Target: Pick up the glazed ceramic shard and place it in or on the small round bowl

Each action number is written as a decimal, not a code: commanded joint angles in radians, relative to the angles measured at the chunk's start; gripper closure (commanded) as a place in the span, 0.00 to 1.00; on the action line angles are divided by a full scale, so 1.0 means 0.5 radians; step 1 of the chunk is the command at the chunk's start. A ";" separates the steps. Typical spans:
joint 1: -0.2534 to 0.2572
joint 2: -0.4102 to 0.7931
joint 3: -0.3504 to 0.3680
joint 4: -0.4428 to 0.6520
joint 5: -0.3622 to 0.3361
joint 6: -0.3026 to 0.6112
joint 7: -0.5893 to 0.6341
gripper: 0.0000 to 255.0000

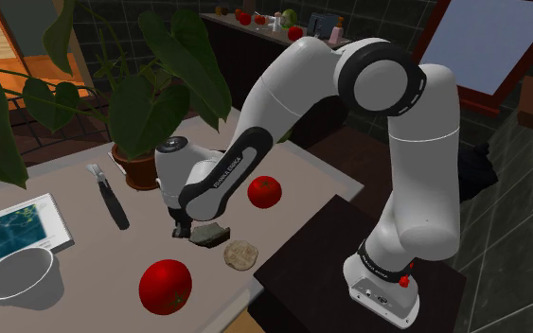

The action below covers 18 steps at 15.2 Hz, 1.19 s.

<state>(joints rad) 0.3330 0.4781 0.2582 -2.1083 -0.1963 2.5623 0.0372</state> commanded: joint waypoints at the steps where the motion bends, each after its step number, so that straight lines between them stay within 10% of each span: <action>1: 0.000 0.000 0.000 0.000 0.000 0.000 0.000 1.00; 2: 0.000 0.000 0.000 0.000 0.000 0.000 0.000 0.00; 12: -0.020 -0.679 -0.095 -0.888 -0.423 0.245 -0.178 0.00; 18: -0.002 -0.538 -0.168 -0.878 -0.602 0.365 -0.060 0.00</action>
<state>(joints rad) 0.3291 0.1915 0.1823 -2.5522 -0.4782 2.7332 -0.0065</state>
